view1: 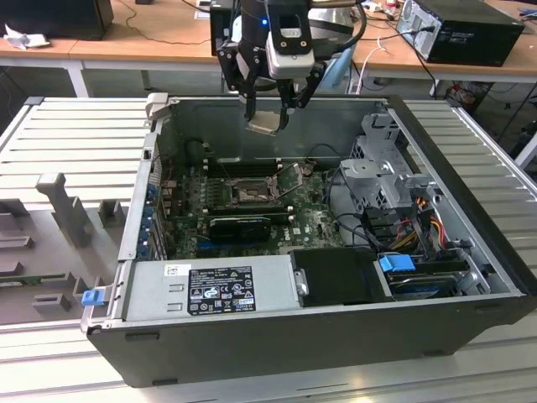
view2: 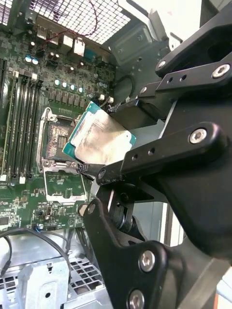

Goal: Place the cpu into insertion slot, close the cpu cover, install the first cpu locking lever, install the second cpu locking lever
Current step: 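Place the cpu into insertion slot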

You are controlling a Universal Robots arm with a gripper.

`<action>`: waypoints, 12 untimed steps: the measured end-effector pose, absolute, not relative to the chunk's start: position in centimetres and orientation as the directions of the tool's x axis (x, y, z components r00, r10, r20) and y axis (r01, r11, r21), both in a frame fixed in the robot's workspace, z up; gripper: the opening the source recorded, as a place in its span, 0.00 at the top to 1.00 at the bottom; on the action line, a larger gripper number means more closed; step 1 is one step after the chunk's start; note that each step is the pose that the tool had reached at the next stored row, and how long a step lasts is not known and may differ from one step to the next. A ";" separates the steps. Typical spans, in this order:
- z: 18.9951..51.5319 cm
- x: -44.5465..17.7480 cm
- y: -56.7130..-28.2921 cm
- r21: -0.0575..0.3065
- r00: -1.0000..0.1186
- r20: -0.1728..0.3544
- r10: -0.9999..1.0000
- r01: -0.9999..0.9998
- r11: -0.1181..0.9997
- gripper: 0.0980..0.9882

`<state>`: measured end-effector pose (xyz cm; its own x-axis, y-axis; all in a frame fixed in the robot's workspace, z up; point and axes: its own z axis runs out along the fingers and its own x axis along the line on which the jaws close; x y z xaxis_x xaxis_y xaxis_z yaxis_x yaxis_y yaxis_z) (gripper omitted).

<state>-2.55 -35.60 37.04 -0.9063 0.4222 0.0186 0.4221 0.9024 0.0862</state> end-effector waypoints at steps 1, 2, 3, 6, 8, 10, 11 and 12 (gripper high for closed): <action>37.0 -2.6 -35.6 0.086 -0.902 0.019 0.432 0.432 0.898 0.52; 37.0 -2.6 -35.6 0.086 -0.899 0.019 0.437 0.437 0.895 0.52; 37.0 -2.6 -35.6 0.086 -0.894 0.019 0.447 0.447 0.890 0.52; 37.0 -2.6 -35.6 0.086 -0.878 0.019 0.479 0.479 0.874 0.52; 37.0 -2.6 -35.6 0.086 -0.866 0.019 0.500 0.499 0.862 0.52; 37.0 -2.6 -35.6 0.086 -0.851 0.019 0.524 0.524 0.848 0.52; 37.0 -2.6 -35.6 0.086 -0.843 0.019 0.537 0.537 0.839 0.52; 37.0 -2.6 -35.6 0.086 -0.836 0.019 0.549 0.548 0.832 0.52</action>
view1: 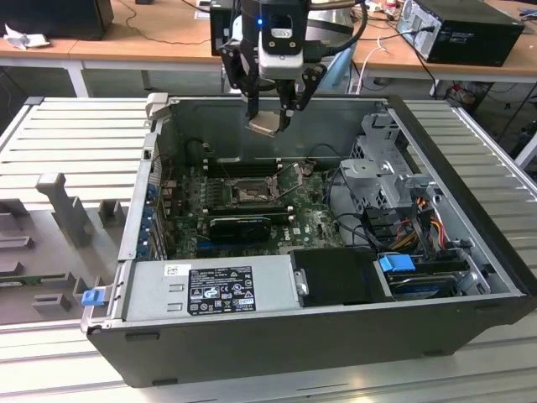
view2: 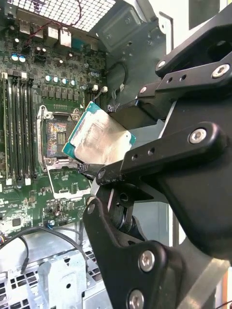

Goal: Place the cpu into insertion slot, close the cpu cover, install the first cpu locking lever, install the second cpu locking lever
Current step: 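Place the cpu into insertion slot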

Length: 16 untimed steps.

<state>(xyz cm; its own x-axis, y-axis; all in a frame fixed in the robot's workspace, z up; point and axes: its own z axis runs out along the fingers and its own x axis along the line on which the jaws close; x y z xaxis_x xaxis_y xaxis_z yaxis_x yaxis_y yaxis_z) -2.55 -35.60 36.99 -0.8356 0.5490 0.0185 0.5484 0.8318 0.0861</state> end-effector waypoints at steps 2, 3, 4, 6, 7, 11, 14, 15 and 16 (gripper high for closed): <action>37.0 -2.6 -35.6 0.086 -0.820 0.019 0.571 0.571 0.817 0.52; 37.0 -2.6 -35.6 0.086 -0.816 0.019 0.577 0.576 0.813 0.52; 37.0 -2.6 -35.6 0.086 -0.813 0.019 0.582 0.582 0.809 0.52; 37.0 -2.6 -35.6 0.086 -0.801 0.019 0.599 0.598 0.797 0.52; 37.0 -2.6 -35.6 0.086 -0.792 0.019 0.610 0.609 0.789 0.52; 36.9 -2.6 -35.6 0.086 -0.765 0.019 0.644 0.643 0.761 0.52; 36.9 -2.6 -35.6 0.086 -0.744 0.019 0.667 0.666 0.741 0.52; 36.9 -2.6 -35.6 0.086 -0.735 0.019 0.678 0.677 0.731 0.52; 36.9 -2.6 -35.6 0.086 -0.725 0.019 0.688 0.687 0.721 0.52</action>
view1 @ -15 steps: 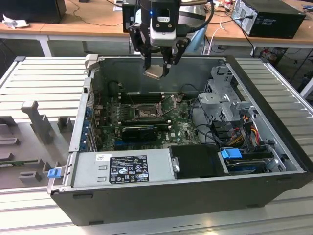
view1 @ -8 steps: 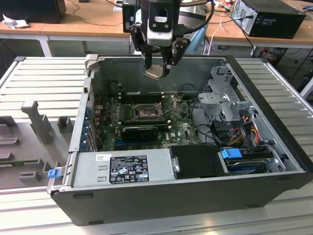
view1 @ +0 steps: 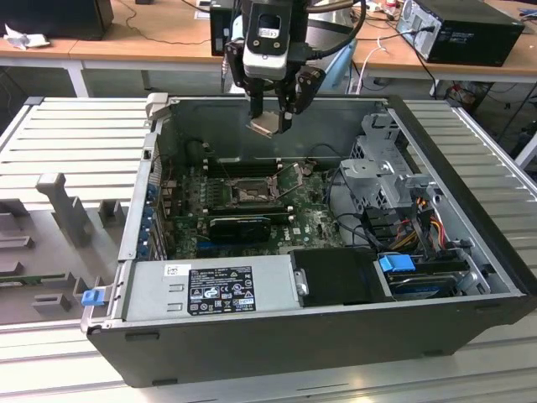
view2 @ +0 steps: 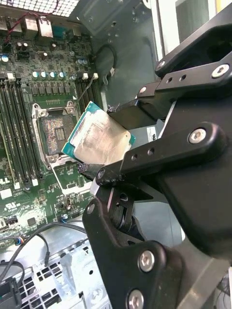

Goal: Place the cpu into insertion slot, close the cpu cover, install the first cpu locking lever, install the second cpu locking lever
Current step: 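Place the cpu into insertion slot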

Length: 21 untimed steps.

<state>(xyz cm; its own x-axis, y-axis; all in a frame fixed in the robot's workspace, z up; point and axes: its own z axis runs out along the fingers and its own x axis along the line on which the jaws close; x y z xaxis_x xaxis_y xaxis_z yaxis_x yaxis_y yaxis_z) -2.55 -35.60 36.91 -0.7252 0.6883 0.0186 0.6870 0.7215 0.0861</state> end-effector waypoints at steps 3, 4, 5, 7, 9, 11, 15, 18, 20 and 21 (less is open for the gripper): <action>36.9 -2.6 -35.6 0.086 -0.708 0.019 0.706 0.705 0.704 0.52; 36.9 -2.6 -35.6 0.086 -0.703 0.019 0.711 0.710 0.699 0.52; 36.9 -2.6 -35.6 0.086 -0.697 0.018 0.717 0.716 0.693 0.52; 36.9 -2.6 -35.6 0.086 -0.682 0.018 0.731 0.730 0.678 0.52; 36.9 -2.6 -35.6 0.085 -0.670 0.017 0.742 0.741 0.666 0.52; 36.9 -2.6 -35.6 0.083 -0.652 0.015 0.758 0.756 0.649 0.52; 36.8 -2.6 -35.6 0.081 -0.620 0.013 0.784 0.782 0.617 0.52; 36.7 -2.6 -35.6 0.081 -0.570 0.013 0.822 0.820 0.567 0.52; 36.7 -2.6 -35.6 0.081 -0.536 0.013 0.844 0.842 0.533 0.52; 36.6 -2.6 -35.6 0.081 -0.523 0.013 0.852 0.850 0.520 0.52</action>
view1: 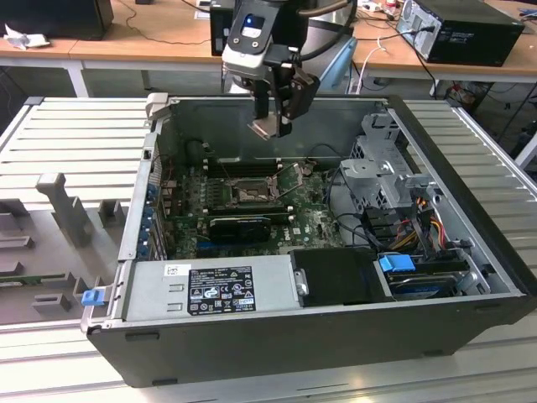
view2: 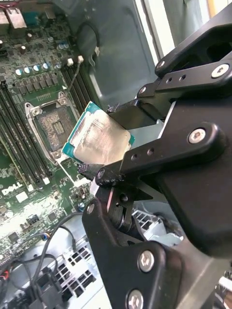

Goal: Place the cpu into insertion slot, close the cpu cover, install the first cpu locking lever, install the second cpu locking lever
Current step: 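Place the cpu into insertion slot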

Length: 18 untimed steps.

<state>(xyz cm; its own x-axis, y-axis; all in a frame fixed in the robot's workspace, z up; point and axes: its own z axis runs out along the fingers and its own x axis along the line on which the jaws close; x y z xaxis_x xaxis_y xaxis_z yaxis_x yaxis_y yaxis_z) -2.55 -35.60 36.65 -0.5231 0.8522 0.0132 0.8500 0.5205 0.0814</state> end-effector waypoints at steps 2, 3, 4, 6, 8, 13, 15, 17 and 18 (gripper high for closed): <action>36.5 -2.6 -35.6 0.081 -0.484 0.013 0.875 0.872 0.482 0.52; 36.5 -2.6 -35.6 0.081 -0.470 0.013 0.883 0.880 0.467 0.52; 36.4 -2.6 -35.6 0.081 -0.459 0.013 0.889 0.886 0.456 0.52; 36.4 -2.6 -35.6 0.081 -0.437 0.013 0.899 0.897 0.434 0.52; 36.3 -2.6 -35.6 0.081 -0.398 0.013 0.917 0.915 0.396 0.52; 36.0 -2.6 -35.6 0.081 -0.289 0.013 0.957 0.954 0.288 0.52; 35.9 -2.6 -35.6 0.081 -0.255 0.013 0.967 0.964 0.253 0.52; 35.8 -2.6 -35.6 0.081 -0.215 0.013 0.977 0.974 0.213 0.52; 35.8 -2.6 -35.6 0.081 -0.196 0.013 0.981 0.978 0.194 0.52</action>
<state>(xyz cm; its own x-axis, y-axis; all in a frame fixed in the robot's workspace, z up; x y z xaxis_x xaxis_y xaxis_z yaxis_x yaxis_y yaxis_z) -2.55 -35.59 35.76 -0.1955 0.9806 0.0131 0.9777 0.1938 0.0814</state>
